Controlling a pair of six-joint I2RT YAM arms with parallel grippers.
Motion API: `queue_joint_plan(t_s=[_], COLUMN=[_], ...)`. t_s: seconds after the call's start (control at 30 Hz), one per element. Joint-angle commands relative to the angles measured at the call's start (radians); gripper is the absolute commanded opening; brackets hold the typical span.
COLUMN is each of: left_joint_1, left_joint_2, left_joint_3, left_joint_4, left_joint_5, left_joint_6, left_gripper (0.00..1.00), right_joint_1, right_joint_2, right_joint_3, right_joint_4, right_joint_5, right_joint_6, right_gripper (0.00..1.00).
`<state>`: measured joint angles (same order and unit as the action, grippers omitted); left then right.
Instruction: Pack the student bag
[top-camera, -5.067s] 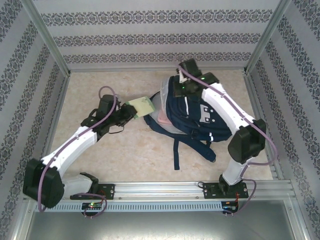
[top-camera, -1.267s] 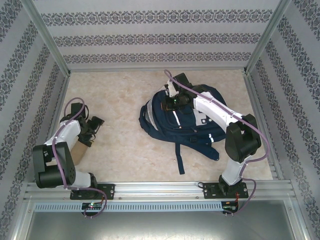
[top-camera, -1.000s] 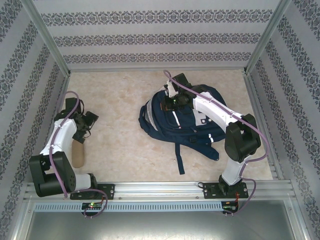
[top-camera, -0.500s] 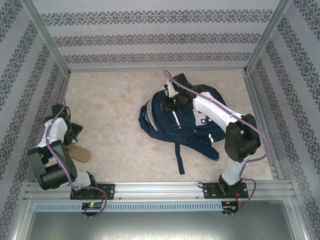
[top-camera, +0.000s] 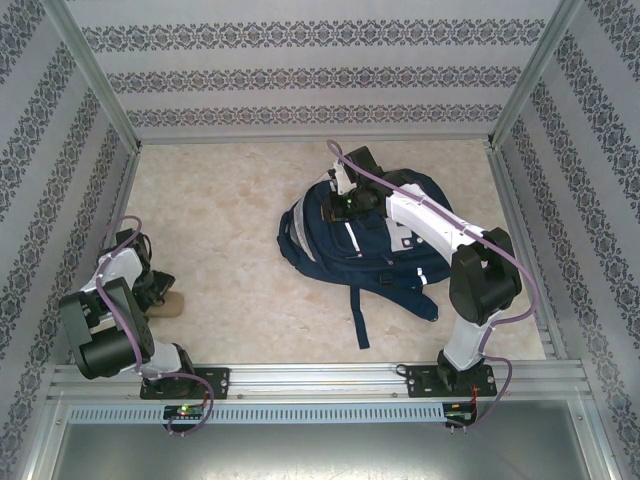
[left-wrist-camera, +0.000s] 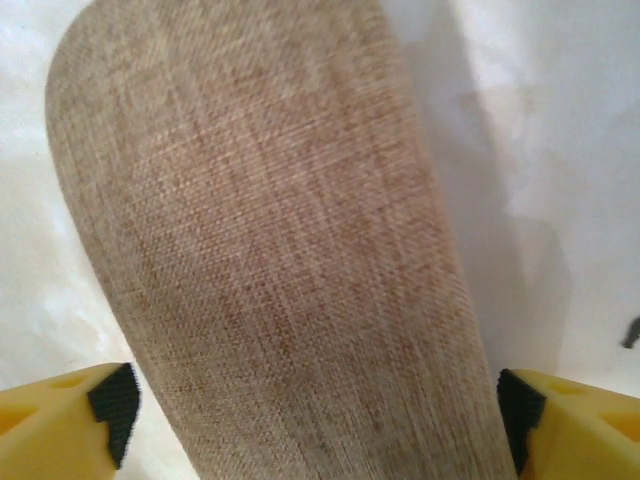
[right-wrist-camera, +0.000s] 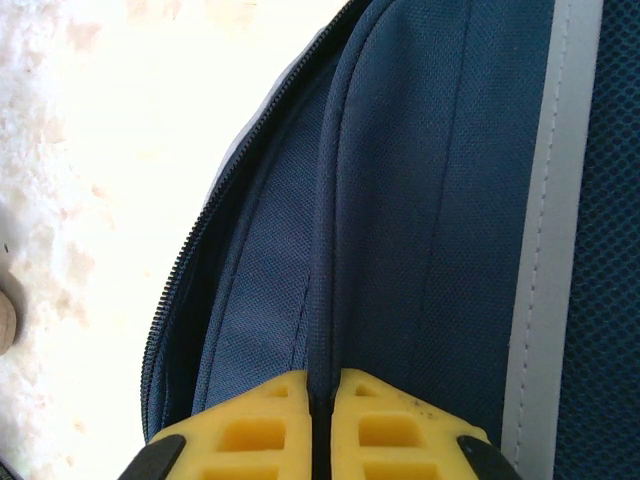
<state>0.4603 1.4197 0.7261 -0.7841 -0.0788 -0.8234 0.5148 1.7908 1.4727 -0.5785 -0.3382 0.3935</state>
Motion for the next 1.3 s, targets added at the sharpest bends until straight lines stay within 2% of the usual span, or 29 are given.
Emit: queue_joint_plan(t_s=[0.0, 0.27, 0.33, 0.4, 0.5, 0.7, 0.77, 1.0, 1.1, 1.27], left_joint_1=[0.009, 0.008, 0.008, 0.008, 0.000, -0.059, -0.123, -0.455, -0.606, -0.827], left_joint_2=[0.016, -0.051, -0.081, -0.104, -0.134, -0.185, -0.200, -0.154, -0.102, 0.053], left_joint_3=[-0.022, -0.049, -0.050, -0.050, -0.048, -0.023, -0.003, 0.167, 0.277, 0.438], left_joint_4=[0.035, 0.042, 0.039, 0.036, 0.035, 0.034, 0.037, 0.069, 0.087, 0.184], left_joint_5=[0.002, -0.003, 0.001, 0.013, 0.048, 0.114, 0.123, 0.104, 0.085, 0.140], left_joint_6=[-0.038, -0.064, -0.063, -0.062, -0.057, -0.065, -0.081, -0.171, -0.199, -0.213], left_gripper=[0.86, 0.64, 0.56, 0.54, 0.43, 0.47, 0.47, 0.47, 0.48, 0.48], right_joint_1=[0.024, 0.024, 0.024, 0.024, 0.017, -0.029, -0.052, -0.150, -0.192, -0.253], right_joint_2=[-0.007, -0.014, -0.022, -0.025, -0.030, -0.071, -0.093, -0.179, -0.212, -0.261], right_joint_3=[0.028, 0.026, 0.026, 0.033, 0.046, 0.076, 0.082, 0.097, 0.088, 0.046], right_joint_4=[0.046, 0.049, 0.057, 0.056, 0.052, 0.051, 0.056, 0.077, 0.090, 0.134], right_joint_5=[-0.069, -0.067, -0.067, -0.067, -0.079, -0.100, -0.119, -0.214, -0.256, -0.306], right_joint_6=[0.002, 0.010, 0.014, 0.017, 0.023, 0.041, 0.047, 0.080, 0.097, 0.142], right_gripper=[0.10, 0.10, 0.10, 0.10, 0.10, 0.10, 0.10, 0.10, 0.10, 0.10])
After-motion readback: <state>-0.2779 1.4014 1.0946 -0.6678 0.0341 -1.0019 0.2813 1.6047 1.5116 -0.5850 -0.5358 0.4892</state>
